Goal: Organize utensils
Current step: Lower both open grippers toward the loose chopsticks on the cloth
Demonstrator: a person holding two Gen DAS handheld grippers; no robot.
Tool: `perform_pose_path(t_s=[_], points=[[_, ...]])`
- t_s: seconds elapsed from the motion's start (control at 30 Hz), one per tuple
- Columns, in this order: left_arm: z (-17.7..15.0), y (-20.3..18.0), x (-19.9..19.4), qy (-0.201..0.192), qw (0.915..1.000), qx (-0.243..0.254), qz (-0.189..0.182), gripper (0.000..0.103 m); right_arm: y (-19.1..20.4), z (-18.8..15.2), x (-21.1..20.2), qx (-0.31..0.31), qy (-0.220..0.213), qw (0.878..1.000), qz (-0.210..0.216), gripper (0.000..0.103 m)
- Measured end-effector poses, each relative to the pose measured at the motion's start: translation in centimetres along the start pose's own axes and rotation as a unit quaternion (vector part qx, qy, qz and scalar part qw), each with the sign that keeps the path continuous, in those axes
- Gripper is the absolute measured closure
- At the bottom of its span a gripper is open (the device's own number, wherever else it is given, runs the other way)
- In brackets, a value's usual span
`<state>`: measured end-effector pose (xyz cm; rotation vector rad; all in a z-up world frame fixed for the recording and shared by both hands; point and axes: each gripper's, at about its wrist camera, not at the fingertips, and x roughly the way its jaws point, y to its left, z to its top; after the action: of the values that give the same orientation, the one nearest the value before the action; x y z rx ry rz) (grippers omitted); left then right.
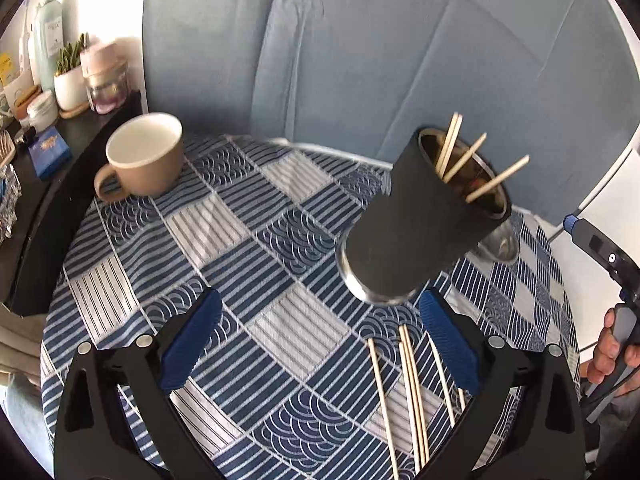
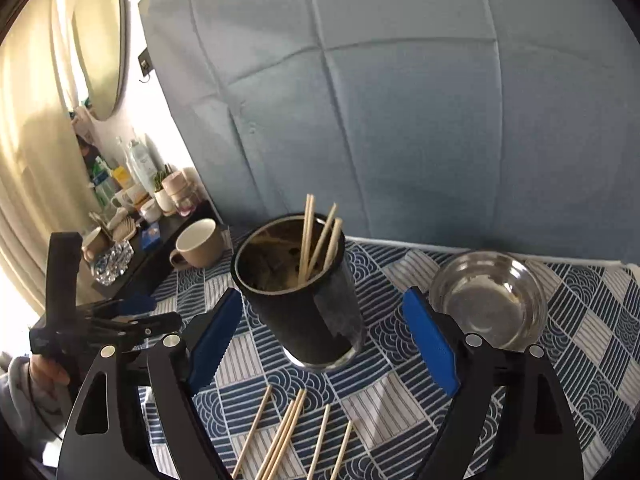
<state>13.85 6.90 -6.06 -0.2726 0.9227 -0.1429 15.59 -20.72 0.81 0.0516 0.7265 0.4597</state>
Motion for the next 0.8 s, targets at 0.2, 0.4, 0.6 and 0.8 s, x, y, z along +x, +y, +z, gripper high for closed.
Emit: perform_pose_path(t_s=[0.2,0.4,0.6,0.8], points=[[-2.2,-0.9,2.1,0.044,0.9989,0.013,0.013,0.006,-1.3,-3.4,2.3,0.021,0.066,0.997,-0.023,0.023],[-4.2,-2.5,4.4,0.081,0.9955,0.045,0.02,0.006,-2.2,-6.6,4.5,0.027,0.139,0.989,-0.05,0.023],[-5.6,-3.9,6.9,0.113,0.99,0.08,0.027,0.006,-2.2,-9.5,6.0,0.001,0.196,0.978,-0.076,0.024],[-6.5,-4.7,8.8,0.137,0.985,0.097,0.04,0.006,-2.7,-11.0,6.6,-0.012,0.223,0.97,-0.094,0.024]])
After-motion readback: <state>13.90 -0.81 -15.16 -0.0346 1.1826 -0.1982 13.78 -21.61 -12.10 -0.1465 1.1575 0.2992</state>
